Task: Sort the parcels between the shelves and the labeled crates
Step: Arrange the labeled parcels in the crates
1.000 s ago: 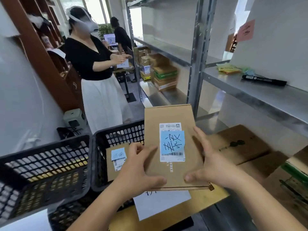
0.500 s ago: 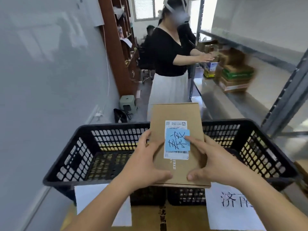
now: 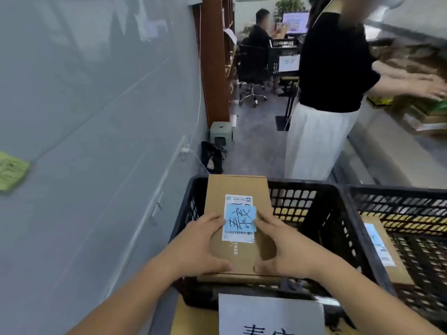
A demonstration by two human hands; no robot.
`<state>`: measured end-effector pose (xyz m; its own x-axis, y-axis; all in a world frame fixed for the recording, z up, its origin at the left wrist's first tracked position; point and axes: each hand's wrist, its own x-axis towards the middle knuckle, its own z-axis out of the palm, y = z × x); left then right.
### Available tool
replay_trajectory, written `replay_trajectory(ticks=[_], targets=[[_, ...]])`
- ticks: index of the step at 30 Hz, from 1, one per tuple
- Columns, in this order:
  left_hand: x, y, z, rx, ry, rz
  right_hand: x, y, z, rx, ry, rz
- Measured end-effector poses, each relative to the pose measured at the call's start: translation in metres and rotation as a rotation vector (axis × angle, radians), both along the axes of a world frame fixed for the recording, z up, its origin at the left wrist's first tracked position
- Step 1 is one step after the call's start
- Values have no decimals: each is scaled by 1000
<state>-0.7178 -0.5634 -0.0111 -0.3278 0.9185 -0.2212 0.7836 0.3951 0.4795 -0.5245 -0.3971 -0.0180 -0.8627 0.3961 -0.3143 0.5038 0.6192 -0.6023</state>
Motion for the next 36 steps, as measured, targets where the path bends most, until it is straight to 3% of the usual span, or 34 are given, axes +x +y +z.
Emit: replay_trajectory(ticks=[9, 27, 36], targets=[[-51, 22, -68, -178, -61, -73, -61, 7, -58, 15, -184, 77], [-52, 66, -160, -660, 92, -33, -89, 12, -182, -96, -188, 130], [-52, 70, -178, -682, 372, -155, -95, 15, -205, -19, -218, 230]])
